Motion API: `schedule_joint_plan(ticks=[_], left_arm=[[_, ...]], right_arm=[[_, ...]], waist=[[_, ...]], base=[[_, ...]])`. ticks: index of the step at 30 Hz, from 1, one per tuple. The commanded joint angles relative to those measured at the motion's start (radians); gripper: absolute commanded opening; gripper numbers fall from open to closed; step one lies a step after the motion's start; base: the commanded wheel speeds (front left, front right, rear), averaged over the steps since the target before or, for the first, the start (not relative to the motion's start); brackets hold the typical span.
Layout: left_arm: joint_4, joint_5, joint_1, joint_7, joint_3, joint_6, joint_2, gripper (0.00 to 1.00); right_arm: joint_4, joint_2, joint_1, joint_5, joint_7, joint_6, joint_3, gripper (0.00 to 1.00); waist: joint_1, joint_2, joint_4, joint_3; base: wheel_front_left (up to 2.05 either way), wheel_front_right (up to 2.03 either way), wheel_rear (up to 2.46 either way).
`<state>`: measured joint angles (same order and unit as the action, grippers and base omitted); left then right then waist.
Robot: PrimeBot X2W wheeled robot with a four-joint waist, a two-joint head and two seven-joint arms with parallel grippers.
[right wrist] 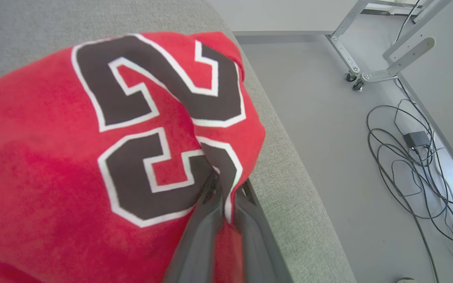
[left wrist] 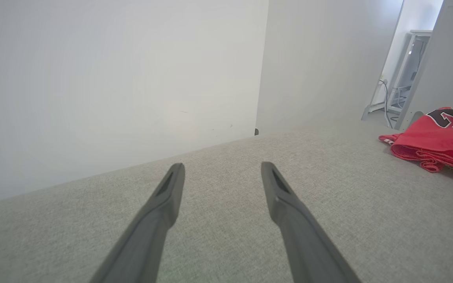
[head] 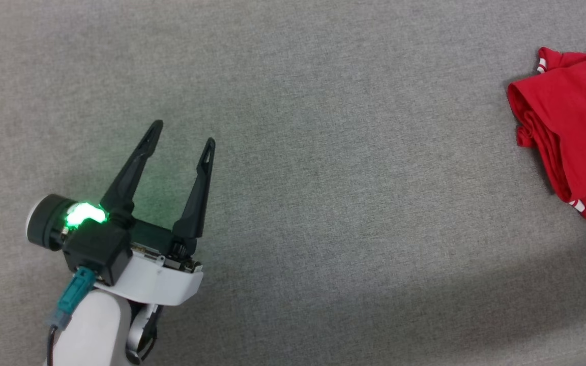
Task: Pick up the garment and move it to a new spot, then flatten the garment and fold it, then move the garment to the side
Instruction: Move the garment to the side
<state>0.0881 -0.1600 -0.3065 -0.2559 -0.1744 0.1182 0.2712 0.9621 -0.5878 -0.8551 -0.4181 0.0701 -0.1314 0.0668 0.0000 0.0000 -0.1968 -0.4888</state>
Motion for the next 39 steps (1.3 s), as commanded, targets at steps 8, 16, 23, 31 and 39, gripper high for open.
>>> schedule_joint_plan(ticks=[8,16,23,31,39], left_arm=[[-0.03,-0.008,0.001,-0.007,0.008,-0.019,-0.007,1.0],[-0.11,-0.027,0.053,-0.009,0.033,-0.035,-0.035,1.0],[-0.163,-0.051,0.112,-0.009,0.091,-0.048,-0.054,1.0],[-0.23,-0.08,0.158,-0.01,0.156,-0.044,-0.07,1.0],[-0.252,-0.076,0.204,-0.01,0.191,-0.027,-0.094,1.0]], right_arm=[[0.072,-0.016,-0.047,-0.006,-0.077,0.002,0.024,1.0],[0.006,0.008,-0.001,-0.029,-0.134,0.002,0.132,1.0],[-0.119,0.083,0.089,-0.069,-0.23,0.002,0.228,1.0],[-0.23,0.162,0.227,-0.077,-0.313,0.002,0.276,1.0],[-0.361,0.232,0.365,-0.06,-0.335,0.002,0.249,1.0]], waist=[[0.0,0.0,0.03,0.057],[0.0,0.0,0.091,0.19],[0.0,0.0,0.156,0.273],[0.0,0.0,0.227,0.349],[0.0,0.0,0.26,0.394]], base=[[0.0,0.0,0.0],[0.0,0.0,0.0],[0.0,0.0,0.0],[0.0,0.0,0.0],[0.0,0.0,0.0]])
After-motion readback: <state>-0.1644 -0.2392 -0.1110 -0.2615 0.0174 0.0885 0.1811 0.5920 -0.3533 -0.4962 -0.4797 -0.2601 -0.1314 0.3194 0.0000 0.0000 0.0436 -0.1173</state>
